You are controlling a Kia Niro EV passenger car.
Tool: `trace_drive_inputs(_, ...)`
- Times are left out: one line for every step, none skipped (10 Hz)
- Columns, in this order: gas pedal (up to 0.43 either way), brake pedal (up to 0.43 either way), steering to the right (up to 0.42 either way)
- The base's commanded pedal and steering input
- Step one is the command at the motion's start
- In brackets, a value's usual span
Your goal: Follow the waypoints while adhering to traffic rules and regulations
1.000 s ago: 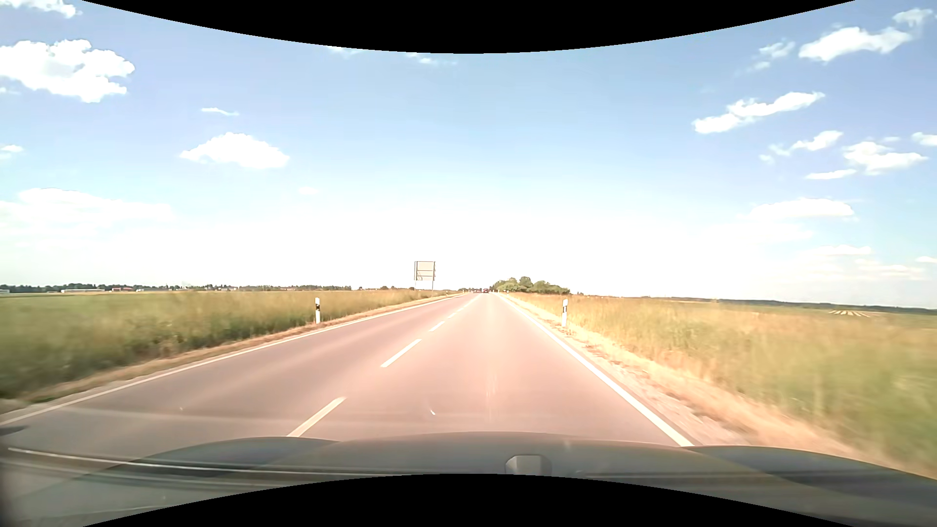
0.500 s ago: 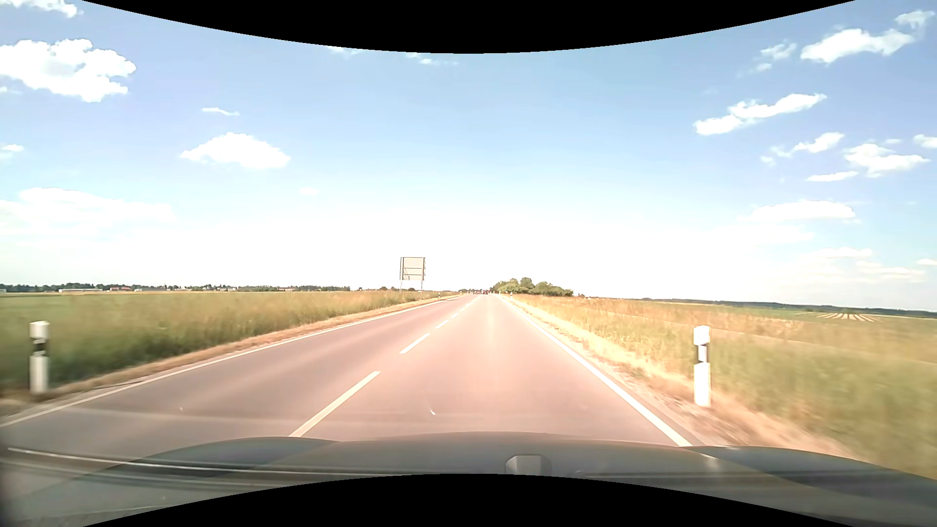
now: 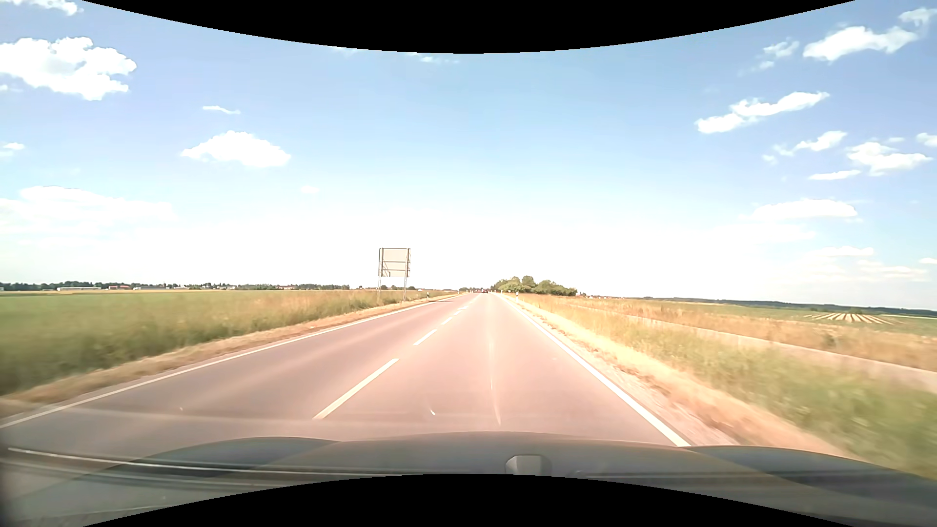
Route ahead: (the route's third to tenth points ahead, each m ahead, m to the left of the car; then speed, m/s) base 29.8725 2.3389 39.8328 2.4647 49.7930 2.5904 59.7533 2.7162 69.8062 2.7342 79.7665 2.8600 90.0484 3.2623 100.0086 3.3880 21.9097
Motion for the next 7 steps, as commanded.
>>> trace_drive_inputs(0.398, 0.006, -0.001)
trace_drive_inputs(0.398, 0.006, -0.002)
trace_drive_inputs(0.398, 0.006, -0.002)
trace_drive_inputs(0.409, 0.006, -0.002)
trace_drive_inputs(0.421, 0.006, -0.002)
trace_drive_inputs(0.429, 0.006, -0.002)
trace_drive_inputs(0.441, 0.006, -0.002)
